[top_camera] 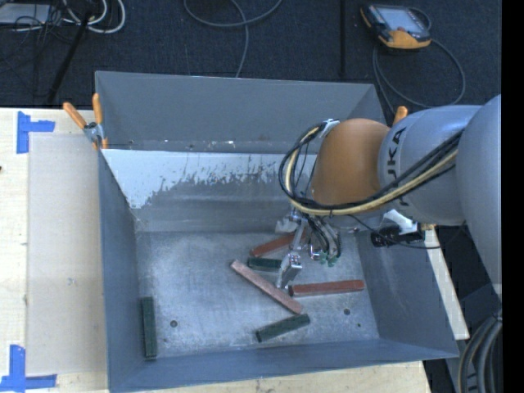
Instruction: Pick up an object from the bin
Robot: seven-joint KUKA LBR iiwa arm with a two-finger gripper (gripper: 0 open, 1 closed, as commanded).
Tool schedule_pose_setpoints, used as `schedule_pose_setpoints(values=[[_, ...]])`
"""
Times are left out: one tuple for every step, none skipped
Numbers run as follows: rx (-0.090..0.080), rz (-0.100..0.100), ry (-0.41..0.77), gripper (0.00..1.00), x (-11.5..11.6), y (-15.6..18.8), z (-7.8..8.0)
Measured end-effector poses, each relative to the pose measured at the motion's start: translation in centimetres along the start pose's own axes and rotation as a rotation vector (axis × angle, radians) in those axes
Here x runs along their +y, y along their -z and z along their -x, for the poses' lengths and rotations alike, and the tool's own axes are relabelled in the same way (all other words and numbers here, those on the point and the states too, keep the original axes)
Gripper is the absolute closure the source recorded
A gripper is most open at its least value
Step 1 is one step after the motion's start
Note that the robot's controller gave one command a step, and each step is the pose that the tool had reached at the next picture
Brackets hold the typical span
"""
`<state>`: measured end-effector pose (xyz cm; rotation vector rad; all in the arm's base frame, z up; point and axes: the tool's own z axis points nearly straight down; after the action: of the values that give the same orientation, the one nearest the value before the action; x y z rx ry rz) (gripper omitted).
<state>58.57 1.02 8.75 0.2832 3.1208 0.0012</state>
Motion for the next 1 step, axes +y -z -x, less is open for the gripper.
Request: schedule_pose_setpoints(values=[[-0.003, 0.002, -0.209, 1.00, -0.34, -1.04, 0.04]])
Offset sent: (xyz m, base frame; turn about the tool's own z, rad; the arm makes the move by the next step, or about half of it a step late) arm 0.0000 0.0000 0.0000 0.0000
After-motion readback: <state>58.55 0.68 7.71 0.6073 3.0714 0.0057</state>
